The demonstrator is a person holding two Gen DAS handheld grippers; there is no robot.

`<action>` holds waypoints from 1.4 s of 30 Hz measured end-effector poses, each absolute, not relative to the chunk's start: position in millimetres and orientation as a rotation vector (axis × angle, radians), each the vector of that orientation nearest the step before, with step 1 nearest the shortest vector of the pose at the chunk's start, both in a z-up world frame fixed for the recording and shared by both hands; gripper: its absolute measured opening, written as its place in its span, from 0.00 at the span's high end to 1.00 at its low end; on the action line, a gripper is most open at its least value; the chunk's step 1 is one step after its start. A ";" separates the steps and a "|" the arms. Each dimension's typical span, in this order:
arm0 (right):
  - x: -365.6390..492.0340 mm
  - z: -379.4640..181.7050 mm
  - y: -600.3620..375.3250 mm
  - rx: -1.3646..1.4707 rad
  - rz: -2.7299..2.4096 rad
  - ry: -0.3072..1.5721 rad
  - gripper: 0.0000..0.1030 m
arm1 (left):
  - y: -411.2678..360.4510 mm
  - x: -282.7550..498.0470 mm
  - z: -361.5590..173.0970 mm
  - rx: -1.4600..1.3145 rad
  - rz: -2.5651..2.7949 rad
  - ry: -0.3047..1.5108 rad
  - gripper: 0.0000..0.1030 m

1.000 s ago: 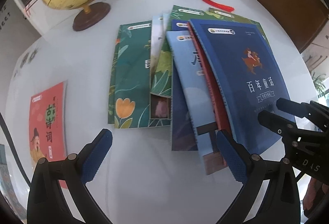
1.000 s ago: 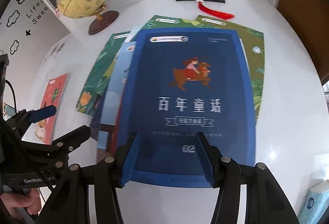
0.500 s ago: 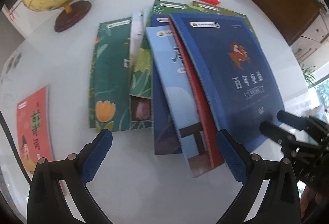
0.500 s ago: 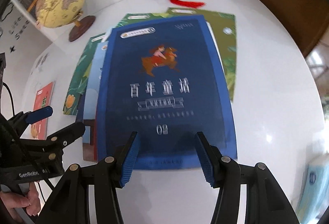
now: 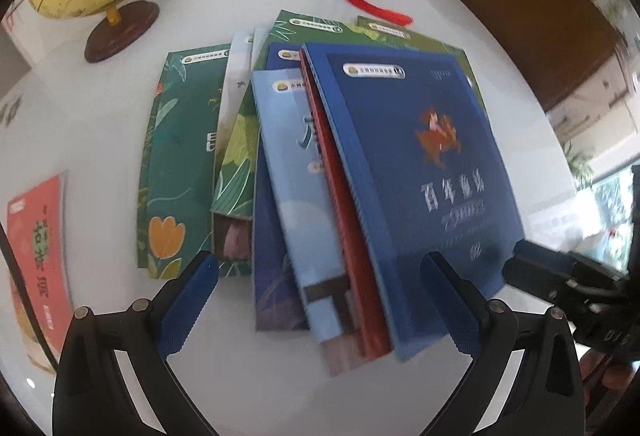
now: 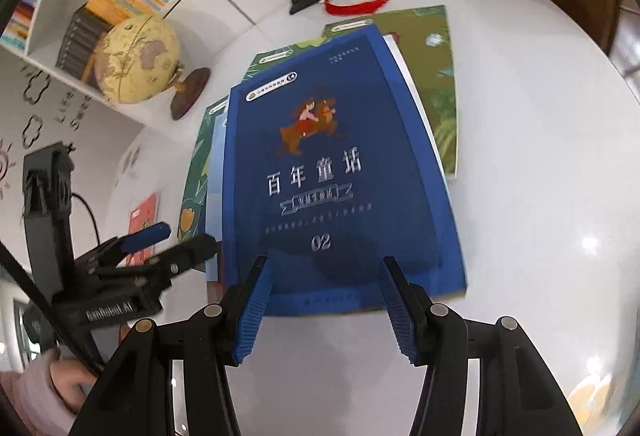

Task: Organize books

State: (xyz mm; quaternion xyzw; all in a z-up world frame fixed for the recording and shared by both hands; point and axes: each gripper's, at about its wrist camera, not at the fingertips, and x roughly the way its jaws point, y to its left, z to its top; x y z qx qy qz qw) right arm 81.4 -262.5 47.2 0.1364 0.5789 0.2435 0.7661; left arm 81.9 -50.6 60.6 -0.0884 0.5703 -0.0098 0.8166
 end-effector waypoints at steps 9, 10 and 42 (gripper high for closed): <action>118.3 34.0 -279.7 0.307 0.634 1.249 0.48 | -71.9 104.8 58.0 -0.218 0.003 1.203 0.02; 121.5 31.3 -279.6 0.297 0.638 1.260 0.48 | -73.8 107.4 57.0 -0.216 0.005 1.207 0.02; 141.0 24.4 -292.1 0.303 0.649 1.172 0.45 | -88.7 109.9 50.0 -0.184 -0.021 1.225 0.02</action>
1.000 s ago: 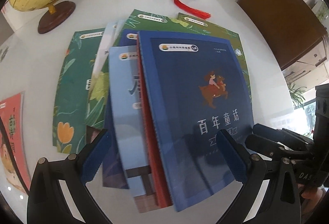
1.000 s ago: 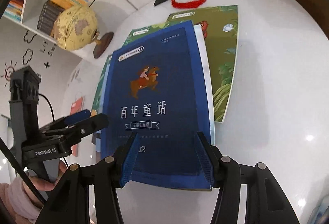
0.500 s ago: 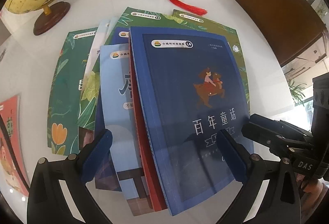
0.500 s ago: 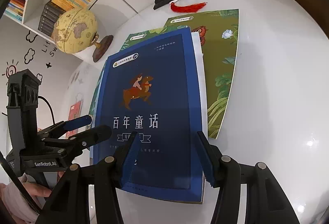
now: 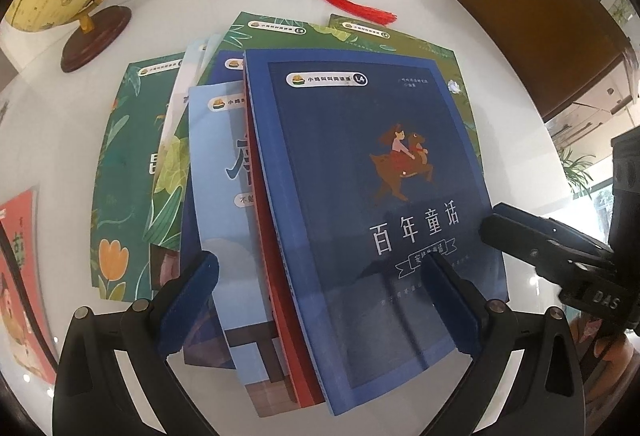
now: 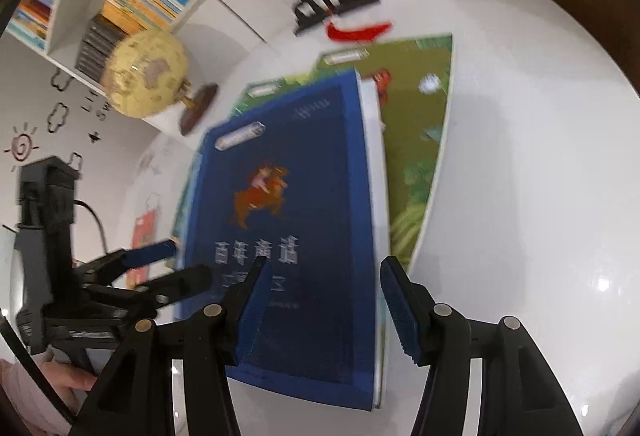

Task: Organize books

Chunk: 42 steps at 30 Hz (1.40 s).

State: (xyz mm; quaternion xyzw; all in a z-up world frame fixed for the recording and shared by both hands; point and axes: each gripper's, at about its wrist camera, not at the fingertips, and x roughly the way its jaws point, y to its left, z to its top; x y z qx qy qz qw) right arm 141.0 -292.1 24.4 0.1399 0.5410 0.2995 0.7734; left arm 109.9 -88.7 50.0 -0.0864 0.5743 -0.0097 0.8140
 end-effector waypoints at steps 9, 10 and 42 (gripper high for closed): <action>145.2 17.7 -285.5 0.319 0.681 1.206 0.45 | -91.1 110.2 48.8 -0.177 -0.024 1.228 0.02; 145.0 17.4 -283.5 0.320 0.691 1.208 0.45 | -90.7 110.8 48.3 -0.177 -0.025 1.229 0.02; 130.4 2.8 -267.0 0.927 1.042 1.236 0.03 | -84.3 100.3 58.8 0.043 -0.006 1.240 0.04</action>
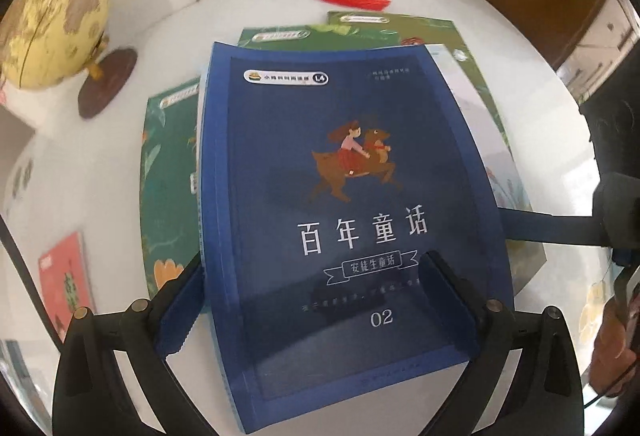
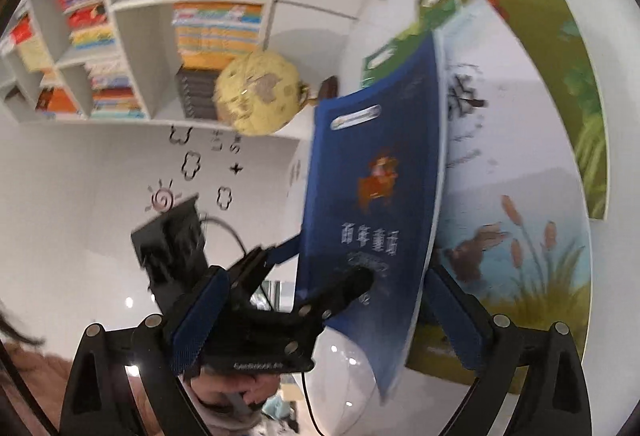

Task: Organize books

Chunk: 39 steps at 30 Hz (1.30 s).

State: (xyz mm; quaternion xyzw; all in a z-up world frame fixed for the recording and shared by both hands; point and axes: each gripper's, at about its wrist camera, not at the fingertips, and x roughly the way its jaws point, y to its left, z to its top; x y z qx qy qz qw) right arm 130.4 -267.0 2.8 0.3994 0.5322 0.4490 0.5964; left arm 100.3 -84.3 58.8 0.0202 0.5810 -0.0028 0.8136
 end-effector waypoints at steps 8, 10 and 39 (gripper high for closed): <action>133.4 14.3 -251.8 0.784 1.087 1.260 0.11 | -58.5 94.6 44.8 -0.077 -0.021 1.298 0.02; 133.4 9.9 -252.1 0.676 1.032 1.310 0.27 | -59.3 93.9 43.7 -0.080 -0.022 1.302 0.02; 127.8 9.0 -239.2 0.620 1.018 1.325 0.60 | -65.1 81.6 37.6 -0.150 -0.097 1.325 0.01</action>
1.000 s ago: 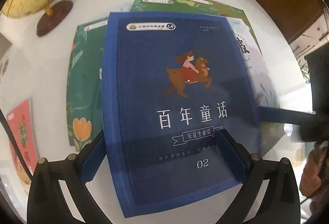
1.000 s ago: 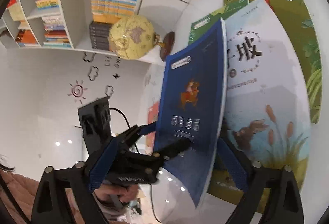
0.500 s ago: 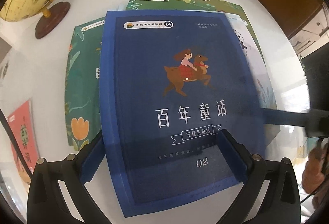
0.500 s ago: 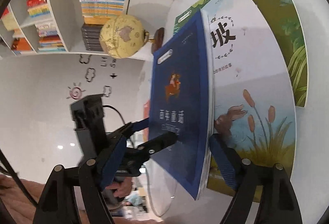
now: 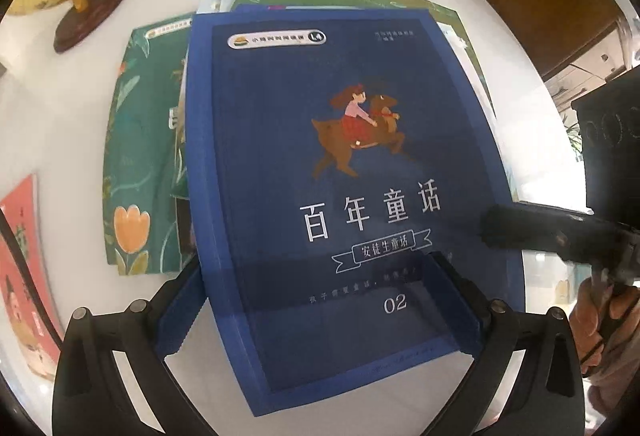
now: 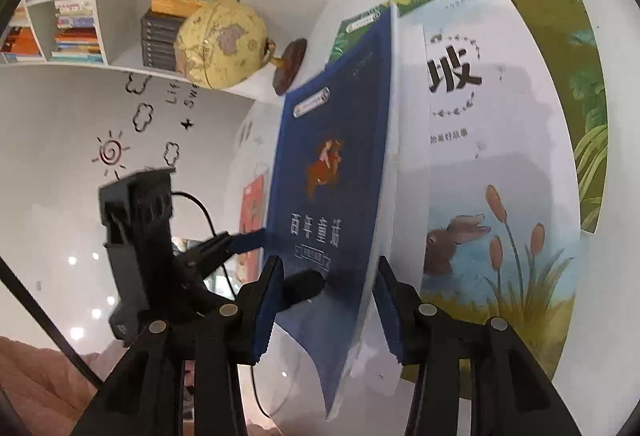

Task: Organize books

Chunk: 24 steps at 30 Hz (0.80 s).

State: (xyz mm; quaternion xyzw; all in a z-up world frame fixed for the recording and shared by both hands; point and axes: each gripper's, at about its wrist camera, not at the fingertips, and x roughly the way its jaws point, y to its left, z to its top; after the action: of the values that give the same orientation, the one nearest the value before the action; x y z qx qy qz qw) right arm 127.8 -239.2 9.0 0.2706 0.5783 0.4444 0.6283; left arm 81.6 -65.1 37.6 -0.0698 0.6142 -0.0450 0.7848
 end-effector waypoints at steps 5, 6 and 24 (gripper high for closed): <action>124.3 12.0 -241.1 0.590 0.907 1.306 0.85 | -59.9 68.0 54.6 -0.095 -0.063 1.252 0.44; 122.7 15.7 -239.7 0.555 0.877 1.299 0.87 | -56.2 66.0 57.6 -0.107 -0.059 1.246 0.54; 111.0 49.1 -202.3 0.308 0.797 1.284 0.87 | -47.5 51.0 51.8 -0.232 -0.131 1.249 0.59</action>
State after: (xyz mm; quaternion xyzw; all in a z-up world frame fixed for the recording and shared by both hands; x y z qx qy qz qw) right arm 111.0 -202.3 49.1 0.1393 0.5801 0.3603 0.7172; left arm 51.0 -47.5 51.8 -0.1083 0.5828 -0.0613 0.8030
